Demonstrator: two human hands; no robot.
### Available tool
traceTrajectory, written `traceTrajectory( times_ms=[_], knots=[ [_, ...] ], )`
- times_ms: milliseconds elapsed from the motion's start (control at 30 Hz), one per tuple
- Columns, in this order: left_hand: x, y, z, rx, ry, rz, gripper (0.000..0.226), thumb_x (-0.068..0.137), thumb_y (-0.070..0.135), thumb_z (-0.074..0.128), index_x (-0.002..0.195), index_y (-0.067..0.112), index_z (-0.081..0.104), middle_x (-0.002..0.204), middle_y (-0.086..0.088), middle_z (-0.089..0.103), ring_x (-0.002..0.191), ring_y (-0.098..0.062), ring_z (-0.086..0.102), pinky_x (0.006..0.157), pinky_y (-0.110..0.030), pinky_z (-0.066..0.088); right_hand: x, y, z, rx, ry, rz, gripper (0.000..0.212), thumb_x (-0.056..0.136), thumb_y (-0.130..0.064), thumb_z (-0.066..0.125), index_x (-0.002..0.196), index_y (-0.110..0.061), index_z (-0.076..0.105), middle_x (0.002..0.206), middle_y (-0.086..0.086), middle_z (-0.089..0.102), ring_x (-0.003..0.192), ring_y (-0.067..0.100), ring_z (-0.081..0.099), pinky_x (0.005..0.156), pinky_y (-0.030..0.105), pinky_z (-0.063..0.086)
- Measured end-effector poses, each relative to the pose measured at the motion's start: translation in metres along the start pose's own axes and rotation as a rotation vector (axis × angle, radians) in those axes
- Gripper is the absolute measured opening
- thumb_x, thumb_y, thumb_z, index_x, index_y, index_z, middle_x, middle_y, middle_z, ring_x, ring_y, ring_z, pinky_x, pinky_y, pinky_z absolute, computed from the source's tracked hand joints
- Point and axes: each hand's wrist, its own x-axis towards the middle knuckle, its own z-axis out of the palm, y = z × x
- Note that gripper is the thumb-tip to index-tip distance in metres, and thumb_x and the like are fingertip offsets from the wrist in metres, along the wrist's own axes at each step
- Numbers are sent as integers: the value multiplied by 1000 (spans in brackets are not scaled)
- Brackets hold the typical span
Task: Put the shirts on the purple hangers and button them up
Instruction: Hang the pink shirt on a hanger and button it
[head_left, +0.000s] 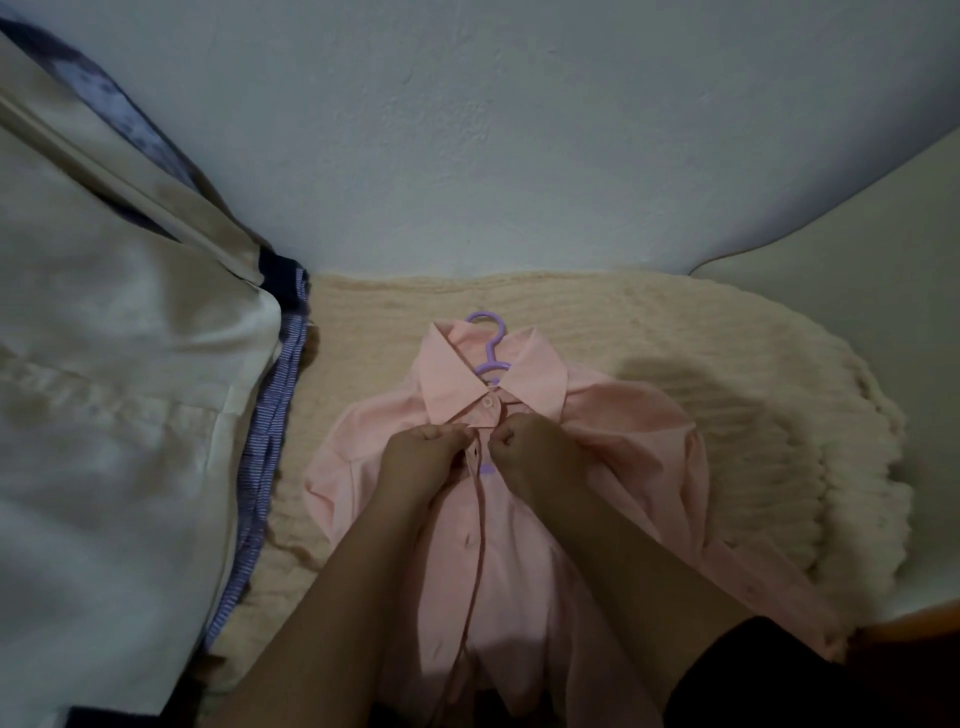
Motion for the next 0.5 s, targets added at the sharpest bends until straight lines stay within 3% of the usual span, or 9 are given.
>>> traceTrajectory(
  times_ms=[167, 267, 367, 500],
  knots=[
    [-8, 5, 4, -187, -78, -36, 9, 87, 5, 64, 89, 0, 72, 74, -13, 71, 53, -10, 65, 55, -19, 55, -13, -3, -7, 371, 27, 6, 19, 83, -10, 60, 67, -2, 68, 69, 12, 66, 64, 17, 54, 56, 29, 36],
    [-16, 7, 7, -233, -102, -25, 10, 88, 4, 62, 91, -1, 70, 75, -15, 71, 52, -10, 65, 53, -18, 54, -21, 1, -9, 543, 21, 36, 20, 82, -4, 61, 64, -11, 66, 60, 1, 63, 58, 9, 52, 59, 26, 41],
    [-20, 6, 9, -248, -106, -21, 13, 87, 4, 63, 93, -5, 71, 84, -24, 71, 57, -17, 66, 56, -21, 56, -26, 3, -11, 620, 12, 58, 23, 82, 0, 60, 71, -19, 67, 64, -12, 60, 60, 3, 54, 67, 24, 45],
    [-21, 2, 12, -306, -130, -35, 14, 89, 7, 61, 94, -4, 70, 79, -19, 72, 59, -18, 69, 54, -22, 55, -26, 7, -7, 644, 13, 93, 16, 83, 1, 59, 89, -7, 72, 78, -4, 65, 73, 13, 60, 80, 30, 49]
  ],
)
